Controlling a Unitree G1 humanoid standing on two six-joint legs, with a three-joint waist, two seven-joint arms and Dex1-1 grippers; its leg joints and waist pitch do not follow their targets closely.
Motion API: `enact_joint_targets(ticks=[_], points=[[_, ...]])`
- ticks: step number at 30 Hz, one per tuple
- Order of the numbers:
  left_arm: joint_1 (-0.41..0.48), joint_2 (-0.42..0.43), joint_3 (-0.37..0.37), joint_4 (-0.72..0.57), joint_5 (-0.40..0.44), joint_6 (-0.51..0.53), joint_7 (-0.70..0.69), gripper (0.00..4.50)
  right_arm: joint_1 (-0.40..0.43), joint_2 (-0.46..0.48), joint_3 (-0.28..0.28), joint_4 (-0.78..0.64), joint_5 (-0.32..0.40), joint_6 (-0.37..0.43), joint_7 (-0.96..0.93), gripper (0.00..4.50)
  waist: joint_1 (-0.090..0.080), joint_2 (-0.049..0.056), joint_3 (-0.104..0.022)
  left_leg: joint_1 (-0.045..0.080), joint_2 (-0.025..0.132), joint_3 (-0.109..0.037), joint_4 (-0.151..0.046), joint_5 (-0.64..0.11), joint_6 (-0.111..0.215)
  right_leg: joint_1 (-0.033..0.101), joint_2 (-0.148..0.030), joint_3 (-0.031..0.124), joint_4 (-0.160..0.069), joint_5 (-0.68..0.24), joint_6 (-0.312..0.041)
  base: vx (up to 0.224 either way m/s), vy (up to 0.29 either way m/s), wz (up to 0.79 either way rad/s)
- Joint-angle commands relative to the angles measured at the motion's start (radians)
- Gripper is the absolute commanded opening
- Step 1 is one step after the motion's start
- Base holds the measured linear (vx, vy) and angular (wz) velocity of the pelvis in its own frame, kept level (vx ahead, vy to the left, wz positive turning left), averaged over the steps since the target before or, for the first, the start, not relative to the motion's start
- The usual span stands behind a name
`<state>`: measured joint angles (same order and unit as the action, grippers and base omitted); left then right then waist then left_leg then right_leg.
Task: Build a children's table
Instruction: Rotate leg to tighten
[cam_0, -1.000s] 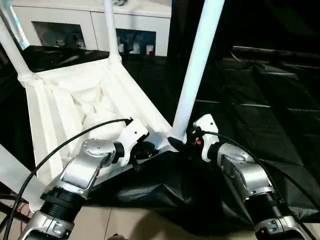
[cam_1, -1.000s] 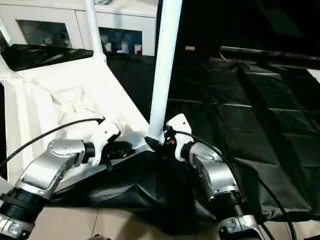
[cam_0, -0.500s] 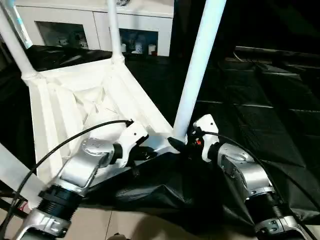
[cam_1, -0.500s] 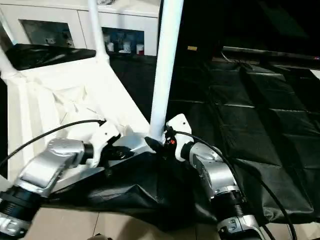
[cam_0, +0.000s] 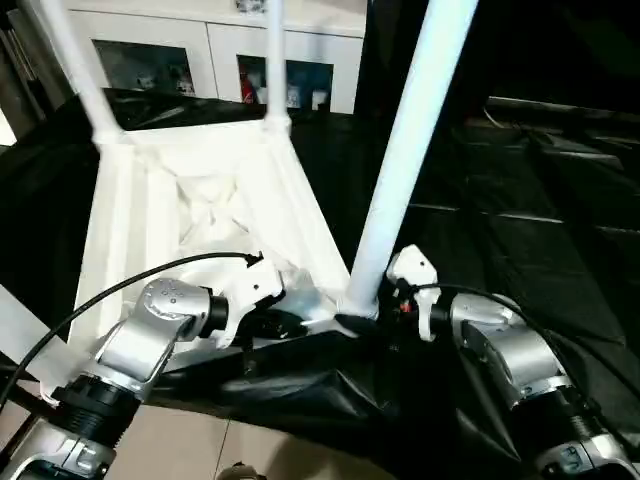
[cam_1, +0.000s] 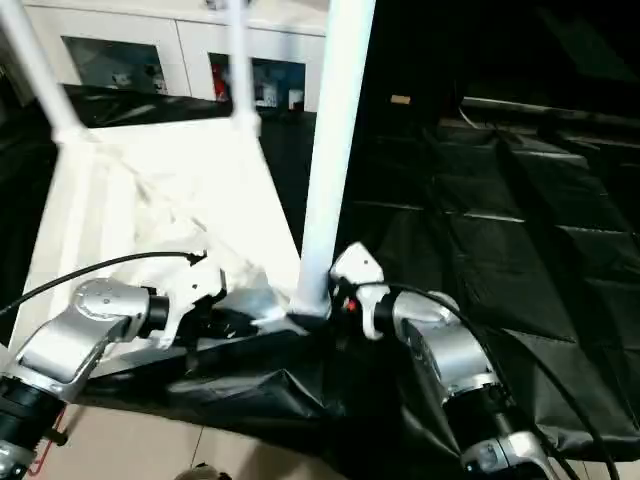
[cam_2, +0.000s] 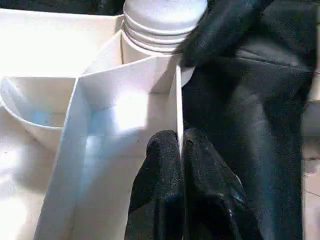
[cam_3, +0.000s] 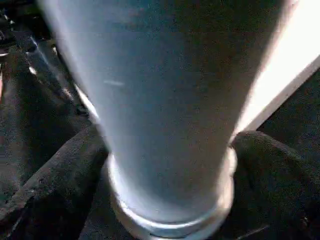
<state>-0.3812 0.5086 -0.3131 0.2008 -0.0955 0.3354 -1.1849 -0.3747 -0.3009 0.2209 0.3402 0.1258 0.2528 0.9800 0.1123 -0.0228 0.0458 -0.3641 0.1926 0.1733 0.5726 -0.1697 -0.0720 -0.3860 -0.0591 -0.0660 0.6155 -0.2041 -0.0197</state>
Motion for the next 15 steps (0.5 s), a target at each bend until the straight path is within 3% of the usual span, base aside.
enact_joint_targets(ticks=[1, 2, 3, 11, 12, 15], points=[[0.007, -0.006, -0.029, -0.015, -0.046, -0.026, -0.057, 0.00, -0.012, -0.009, 0.007, 0.021, 0.014, -0.020, 0.019, 4.09, -0.004, 0.004, -0.057, 0.015, 0.042, -0.010, -0.061, -0.195, 0.016, 0.043, -0.084, 0.054, -0.070, -0.138, -0.195, 0.000, 0.000, 0.00], [0.007, -0.005, -0.029, -0.015, -0.046, -0.027, -0.057, 0.00, -0.013, -0.009, 0.007, 0.023, 0.014, -0.021, 0.020, 4.09, -0.005, 0.004, -0.057, 0.014, 0.042, -0.010, -0.062, -0.196, 0.016, 0.043, -0.084, 0.054, -0.069, -0.142, -0.193, 0.000, 0.000, 0.00], [0.007, -0.005, -0.029, -0.014, -0.046, -0.029, -0.058, 0.00, -0.014, -0.009, 0.008, 0.026, 0.015, -0.022, 0.022, 3.80, -0.007, 0.005, -0.056, 0.014, 0.042, -0.011, -0.062, -0.200, 0.015, 0.043, -0.083, 0.053, -0.070, -0.150, -0.192, 0.000, 0.000, 0.00], [0.012, -0.012, -0.021, -0.001, -0.041, -0.044, -0.064, 0.00, -0.017, -0.005, 0.017, 0.044, 0.008, -0.028, 0.048, 3.34, -0.013, 0.002, -0.055, 0.013, 0.041, -0.011, -0.062, -0.202, 0.018, 0.043, -0.083, 0.053, -0.072, -0.166, -0.189, 0.000, 0.000, 0.00], [0.011, -0.018, -0.016, 0.006, -0.038, -0.042, -0.050, 0.00, -0.015, -0.001, 0.019, 0.046, 0.006, -0.028, 0.045, 3.29, -0.015, -0.004, -0.055, 0.013, 0.041, -0.010, -0.062, -0.207, 0.017, 0.043, -0.083, 0.053, -0.074, -0.181, -0.186, 0.000, 0.000, 0.00], [-0.004, -0.045, 0.003, 0.038, -0.015, -0.025, 0.036, 0.00, -0.010, 0.026, 0.011, 0.062, -0.001, -0.029, -0.011, 3.16, -0.019, -0.002, -0.052, 0.014, 0.041, -0.011, -0.064, -0.224, 0.013, 0.041, -0.084, 0.054, -0.078, -0.218, -0.180, 0.000, 0.000, 0.00]])
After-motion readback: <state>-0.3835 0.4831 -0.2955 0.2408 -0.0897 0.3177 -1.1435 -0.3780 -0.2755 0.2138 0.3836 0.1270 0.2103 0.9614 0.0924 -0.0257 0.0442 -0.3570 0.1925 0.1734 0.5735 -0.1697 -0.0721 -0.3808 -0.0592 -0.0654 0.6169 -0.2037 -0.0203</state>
